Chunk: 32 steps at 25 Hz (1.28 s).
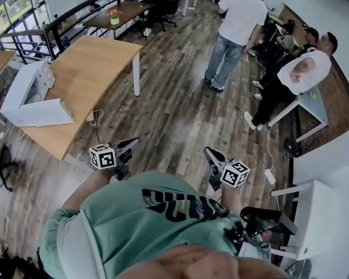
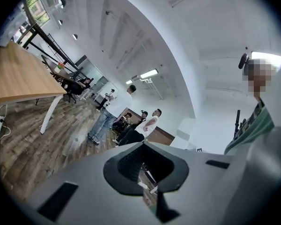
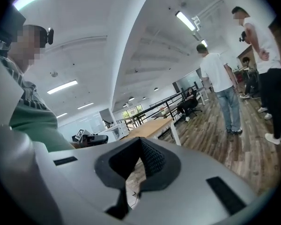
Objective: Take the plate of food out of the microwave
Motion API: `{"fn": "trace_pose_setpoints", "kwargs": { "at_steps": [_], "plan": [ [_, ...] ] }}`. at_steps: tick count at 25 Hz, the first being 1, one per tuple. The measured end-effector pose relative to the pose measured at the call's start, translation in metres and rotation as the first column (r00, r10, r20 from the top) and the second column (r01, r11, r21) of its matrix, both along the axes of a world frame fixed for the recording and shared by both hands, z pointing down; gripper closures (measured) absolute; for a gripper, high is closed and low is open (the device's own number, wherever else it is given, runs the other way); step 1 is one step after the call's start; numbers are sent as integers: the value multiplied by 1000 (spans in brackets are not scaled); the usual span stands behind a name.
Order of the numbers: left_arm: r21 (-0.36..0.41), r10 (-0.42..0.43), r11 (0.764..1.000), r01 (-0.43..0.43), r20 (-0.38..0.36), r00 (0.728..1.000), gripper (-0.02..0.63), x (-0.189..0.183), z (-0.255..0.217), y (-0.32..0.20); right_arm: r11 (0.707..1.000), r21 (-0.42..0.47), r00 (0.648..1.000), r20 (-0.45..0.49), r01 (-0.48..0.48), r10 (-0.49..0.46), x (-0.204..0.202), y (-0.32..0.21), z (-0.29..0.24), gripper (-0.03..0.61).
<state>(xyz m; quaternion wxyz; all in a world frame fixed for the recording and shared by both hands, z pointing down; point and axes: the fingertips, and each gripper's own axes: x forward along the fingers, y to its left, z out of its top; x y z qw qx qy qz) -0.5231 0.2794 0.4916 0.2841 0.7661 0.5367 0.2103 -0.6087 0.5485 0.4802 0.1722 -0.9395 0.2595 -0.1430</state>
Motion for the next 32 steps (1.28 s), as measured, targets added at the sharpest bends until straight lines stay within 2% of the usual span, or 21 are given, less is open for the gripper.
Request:
{"fn": "trace_pose_setpoints", "kwargs": {
  "at_steps": [7,10,13,19,24,29,32],
  "plan": [
    [33,-32,999,31,11,999,615,18,-1,26,998,56,999,40,9,-12,22,36,18,571],
    [30,-33,999,32,25,999,615,35,6,20,999,49,999,52,8,-11,40,32,19,571],
    [-4,-24,1000,25,48,999,615,60,15,16,1000,11,999,47,17,-17,60,21,11,572],
    [-112,41,993,-35,47,998,615,154,9,16,995,-88,999,16,-48,49,131,12,-21,571],
    [-128,53,990,-54,-5,999,615,249,-9,-7,990,-113,997,-20,-79,77,215,-6,-45,571],
    [-129,63,990,-62,2,998,615,313,-6,-37,988,-154,1000,2,-25,26,285,-57,-50,571],
    [-140,35,990,-32,20,999,615,340,1,-60,982,-185,999,38,28,-21,321,-82,-46,571]
  ]
}}
